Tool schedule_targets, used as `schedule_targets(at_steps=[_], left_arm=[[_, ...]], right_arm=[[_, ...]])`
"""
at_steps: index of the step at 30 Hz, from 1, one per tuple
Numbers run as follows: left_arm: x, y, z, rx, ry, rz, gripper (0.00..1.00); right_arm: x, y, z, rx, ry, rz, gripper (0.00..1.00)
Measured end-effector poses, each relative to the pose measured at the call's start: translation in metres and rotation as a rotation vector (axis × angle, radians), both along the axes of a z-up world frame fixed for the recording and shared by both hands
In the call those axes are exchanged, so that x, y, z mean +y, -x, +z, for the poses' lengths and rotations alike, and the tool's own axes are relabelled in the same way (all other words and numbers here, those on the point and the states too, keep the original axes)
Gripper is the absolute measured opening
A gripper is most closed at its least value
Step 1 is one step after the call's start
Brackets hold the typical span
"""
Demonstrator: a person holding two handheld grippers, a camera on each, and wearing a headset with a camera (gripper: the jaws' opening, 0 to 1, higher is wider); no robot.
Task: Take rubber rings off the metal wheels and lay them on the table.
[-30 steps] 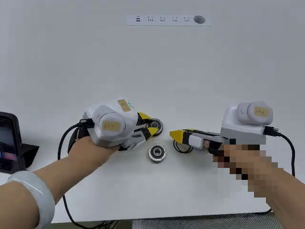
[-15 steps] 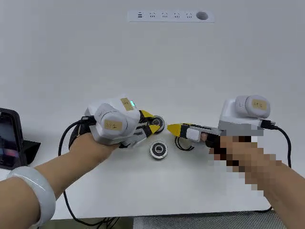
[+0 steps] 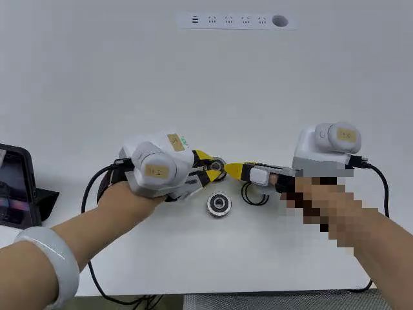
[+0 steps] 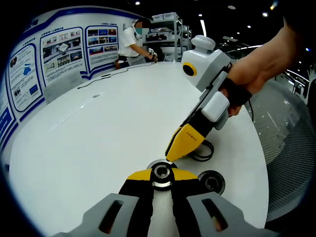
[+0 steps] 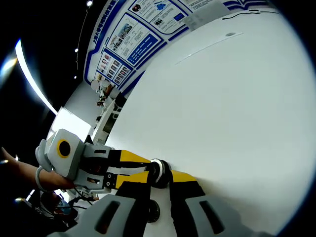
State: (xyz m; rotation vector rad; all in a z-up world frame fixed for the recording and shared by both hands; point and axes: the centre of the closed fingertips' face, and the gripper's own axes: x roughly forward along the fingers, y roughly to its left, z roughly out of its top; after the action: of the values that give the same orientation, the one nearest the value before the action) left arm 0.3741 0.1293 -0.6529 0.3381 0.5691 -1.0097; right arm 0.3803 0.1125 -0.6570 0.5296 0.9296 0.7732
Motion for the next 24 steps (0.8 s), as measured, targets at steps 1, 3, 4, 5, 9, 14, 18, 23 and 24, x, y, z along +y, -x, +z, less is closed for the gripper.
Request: schedule_targets(at_steps=[1, 3, 4, 5, 9, 14, 18, 23, 24], left_arm=[[0.000, 0.000, 0.000, 0.000, 0.001, 0.002, 0.13], [0.000, 0.000, 0.000, -0.001, 0.003, 0.003, 0.13], [0.000, 0.000, 0.000, 0.000, 0.004, 0.004, 0.13], [0.000, -0.001, 0.000, -0.001, 0.004, 0.004, 0.13], [0.000, -0.001, 0.000, -0.001, 0.006, 0.004, 0.13], [0.001, -0.001, 0.000, 0.001, 0.008, 0.006, 0.13], [0.001, -0.001, 0.000, 0.001, 0.012, 0.010, 0.13], [0.001, -0.001, 0.000, 0.001, 0.013, 0.012, 0.13], [0.001, -0.001, 0.000, 0.001, 0.012, 0.012, 0.13]], right_arm=[[0.001, -0.002, 0.000, 0.001, -0.005, 0.000, 0.16], [0.003, -0.004, 0.000, 0.003, -0.009, 0.003, 0.16], [0.004, -0.005, 0.000, 0.002, -0.010, 0.005, 0.16], [0.005, -0.006, 0.000, 0.003, -0.010, 0.006, 0.16], [0.009, -0.009, -0.001, 0.003, -0.014, 0.022, 0.17], [0.011, -0.010, -0.003, 0.008, -0.015, 0.036, 0.17], [0.013, -0.008, -0.006, 0.017, -0.014, 0.048, 0.17], [0.013, -0.007, -0.006, 0.021, -0.019, 0.050, 0.17], [0.013, -0.007, -0.006, 0.021, -0.020, 0.052, 0.17]])
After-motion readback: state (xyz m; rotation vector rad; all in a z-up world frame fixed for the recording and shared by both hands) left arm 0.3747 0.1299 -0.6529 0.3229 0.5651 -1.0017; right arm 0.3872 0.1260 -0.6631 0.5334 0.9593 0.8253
